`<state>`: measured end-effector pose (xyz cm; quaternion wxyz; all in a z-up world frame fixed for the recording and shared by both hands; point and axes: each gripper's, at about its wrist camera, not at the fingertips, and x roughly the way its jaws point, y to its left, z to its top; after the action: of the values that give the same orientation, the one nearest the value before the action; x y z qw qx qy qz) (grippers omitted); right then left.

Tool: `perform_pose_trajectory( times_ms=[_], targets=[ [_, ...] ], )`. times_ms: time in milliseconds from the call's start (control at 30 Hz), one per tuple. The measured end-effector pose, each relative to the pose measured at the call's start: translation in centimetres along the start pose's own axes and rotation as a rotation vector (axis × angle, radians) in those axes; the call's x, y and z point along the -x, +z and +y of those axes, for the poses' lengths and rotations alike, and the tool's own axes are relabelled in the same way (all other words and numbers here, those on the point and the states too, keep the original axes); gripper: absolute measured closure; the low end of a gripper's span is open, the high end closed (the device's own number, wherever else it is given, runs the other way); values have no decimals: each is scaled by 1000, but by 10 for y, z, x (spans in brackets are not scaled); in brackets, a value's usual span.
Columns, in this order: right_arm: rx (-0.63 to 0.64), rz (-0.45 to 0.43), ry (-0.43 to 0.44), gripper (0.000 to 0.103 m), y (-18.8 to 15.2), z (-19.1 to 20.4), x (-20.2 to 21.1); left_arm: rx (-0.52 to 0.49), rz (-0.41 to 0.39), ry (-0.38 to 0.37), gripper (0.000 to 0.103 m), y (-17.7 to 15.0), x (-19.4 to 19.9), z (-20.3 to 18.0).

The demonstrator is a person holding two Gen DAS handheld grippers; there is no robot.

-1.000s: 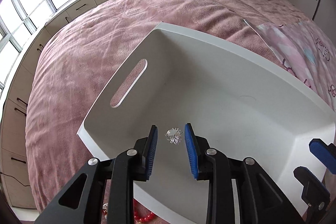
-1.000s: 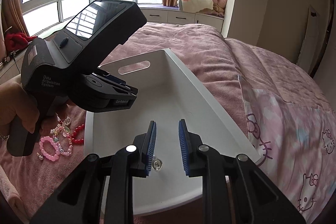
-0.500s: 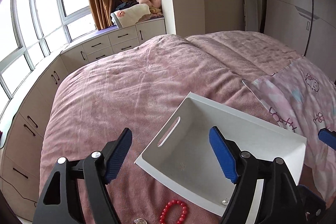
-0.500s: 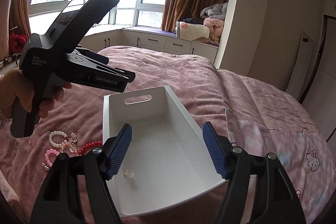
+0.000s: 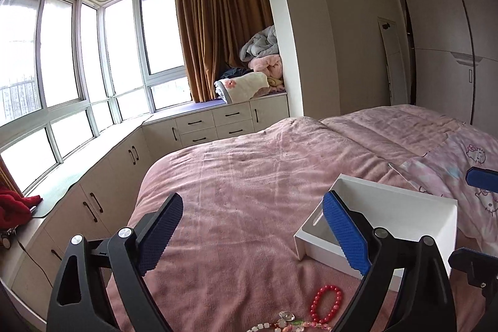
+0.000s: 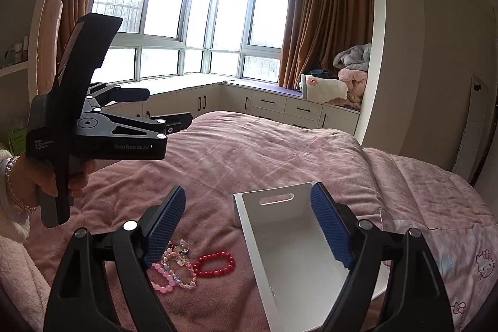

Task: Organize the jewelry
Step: 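Move both open tools back toward the bracelets on the bed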

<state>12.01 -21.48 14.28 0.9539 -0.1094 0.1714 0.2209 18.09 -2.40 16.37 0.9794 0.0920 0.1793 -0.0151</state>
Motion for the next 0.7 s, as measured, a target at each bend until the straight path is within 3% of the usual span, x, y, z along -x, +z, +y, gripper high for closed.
perform_pose_trajectory(
  times_ms=[100, 233, 433, 567, 700],
  targets=[
    [31, 14, 33, 22, -9, 18, -10, 36, -9, 27, 11, -24, 13, 18],
    [17, 68, 92, 24, -24, 37, -29, 82, 48, 27, 11, -60, 10, 36],
    [16, 173, 114, 33, -52, 61, -62, 186, 148, 50, 11, -121, -21, 55],
    [28, 247, 114, 38, -76, 71, -82, 257, 228, 26, 11, -164, -44, 65],
    [33, 310, 106, 39, -99, 78, -101, 258, 290, -12, 11, -184, -66, 71]
  ],
)
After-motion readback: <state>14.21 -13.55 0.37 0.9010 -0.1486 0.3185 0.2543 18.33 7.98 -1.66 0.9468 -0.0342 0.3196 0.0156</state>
